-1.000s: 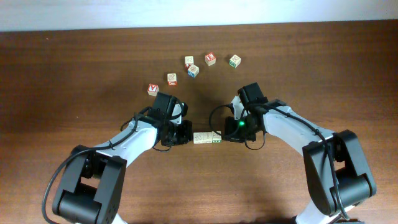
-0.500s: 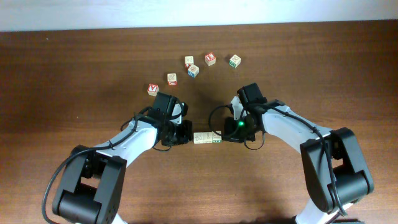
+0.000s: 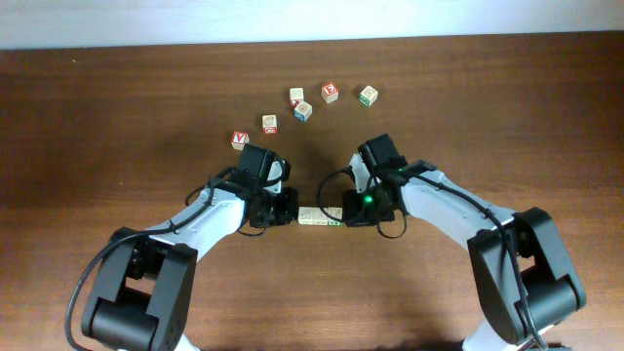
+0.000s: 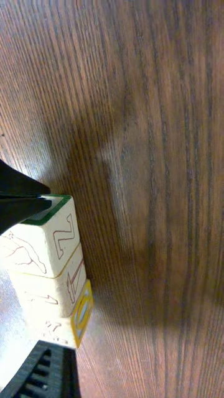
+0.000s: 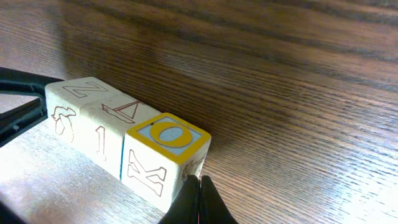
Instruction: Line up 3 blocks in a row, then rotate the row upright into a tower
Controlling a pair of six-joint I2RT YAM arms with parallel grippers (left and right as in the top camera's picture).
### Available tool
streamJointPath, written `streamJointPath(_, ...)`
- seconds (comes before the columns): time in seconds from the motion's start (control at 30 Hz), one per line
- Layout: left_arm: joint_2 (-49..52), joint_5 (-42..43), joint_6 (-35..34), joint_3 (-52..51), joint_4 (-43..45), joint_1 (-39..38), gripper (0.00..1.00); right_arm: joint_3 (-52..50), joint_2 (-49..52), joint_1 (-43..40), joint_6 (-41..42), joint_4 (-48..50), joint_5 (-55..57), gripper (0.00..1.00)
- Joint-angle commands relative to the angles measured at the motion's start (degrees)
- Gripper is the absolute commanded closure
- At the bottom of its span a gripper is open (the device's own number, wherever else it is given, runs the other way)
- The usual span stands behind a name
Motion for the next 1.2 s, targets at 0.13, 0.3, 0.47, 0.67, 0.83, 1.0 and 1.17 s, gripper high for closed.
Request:
streamJointPath(0.13,0.6,3.3,0.9,-0.3,0.3,-0.7,1.0,2.6,-2.3,4.4,-0.6,1.1,-1.1,0.96)
streamJointPath(0.3,0.6,3.3,0.9,-0.3,0.3,-0.7,1.0,4.4,-2.3,7.2,-0.3,1.0,0.9,0.96)
streamJointPath(0.47,0.6,3.3,0.9,-0.3,0.3,-0.7,1.0,6.6,-2.3,9.0,-0.2,0.6,1.9,0.96)
streamJointPath(0.67,0.6,3.5,0.9,-0.3,0.4,-0.7,1.0,8.0,-2.3,10.8,-0.2,0.4,1.9,0.96)
streamJointPath(0.83,0.6,3.5,0.9,-0.3,0.5,-0.7,1.0,8.9,-2.3,12.2,-0.2,0.3,2.0,0.96)
streamJointPath(1.0,0.6,3.5,0.9,-0.3,0.5,-0.7,1.0,10.1,-2.3,14.4,-0.1,-0.5,4.5,0.96)
streamJointPath(1.17,0.6,3.5,0.9,-0.3,0.5,-0.7,1.0,10.1,-2.3,15.2,-0.1,-0.5,4.9,0.96)
